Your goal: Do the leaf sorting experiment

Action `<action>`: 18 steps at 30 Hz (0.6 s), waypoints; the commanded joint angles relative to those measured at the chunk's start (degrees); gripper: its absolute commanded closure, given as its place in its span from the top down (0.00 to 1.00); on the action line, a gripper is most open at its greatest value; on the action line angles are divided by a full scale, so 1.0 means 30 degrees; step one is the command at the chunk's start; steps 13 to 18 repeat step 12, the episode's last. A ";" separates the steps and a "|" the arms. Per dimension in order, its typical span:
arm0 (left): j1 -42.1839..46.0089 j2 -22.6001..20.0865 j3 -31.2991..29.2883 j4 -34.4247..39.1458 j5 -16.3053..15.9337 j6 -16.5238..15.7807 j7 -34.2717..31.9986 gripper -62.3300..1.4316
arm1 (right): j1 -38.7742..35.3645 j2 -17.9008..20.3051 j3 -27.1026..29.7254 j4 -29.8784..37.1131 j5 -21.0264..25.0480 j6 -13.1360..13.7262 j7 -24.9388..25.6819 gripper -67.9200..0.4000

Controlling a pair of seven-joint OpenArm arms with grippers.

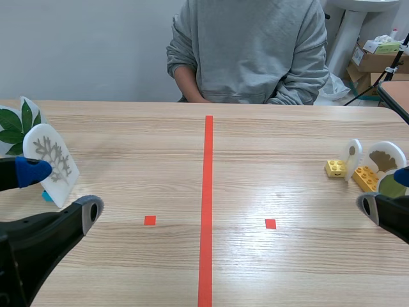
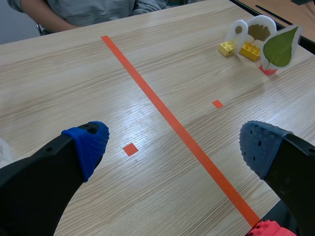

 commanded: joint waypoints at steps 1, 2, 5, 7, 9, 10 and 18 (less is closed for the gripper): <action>0.0146 0.0036 -0.0044 0.0022 -0.0270 -0.0095 -0.0270 0.91 | 0.0168 0.0109 0.0036 -0.0022 0.0146 0.0153 0.0459 0.72; 0.0146 0.0036 -0.0044 0.0022 -0.0270 -0.0095 -0.0270 0.91 | 0.0168 0.0109 0.0036 -0.0022 0.0146 0.0153 0.0517 0.72; 0.0146 0.0036 -0.0044 0.0022 -0.0270 -0.0095 -0.0270 0.91 | 0.0168 0.0109 0.0036 -0.0022 0.0146 0.0153 0.0612 0.72; 0.0146 0.0036 -0.0044 0.0022 -0.0270 -0.0095 -0.0270 0.91 | 0.0168 0.0109 0.0036 -0.0022 0.0146 0.0153 0.0605 0.72; 0.0146 0.0036 -0.0044 0.0022 -0.0270 -0.0095 -0.0270 0.91 | 0.0168 0.0109 0.0036 -0.0022 0.0146 0.0153 0.0605 0.72; 0.0138 0.0036 -0.0044 0.0022 -0.0270 -0.0095 -0.0270 0.91 | 0.0168 0.0109 0.0036 -0.0022 0.0146 0.0153 0.0619 0.72; 0.0138 0.0036 -0.0044 0.0022 -0.0270 -0.0095 -0.0270 0.91 | 0.0175 0.0109 0.0036 -0.0022 0.0146 0.0153 0.0750 0.72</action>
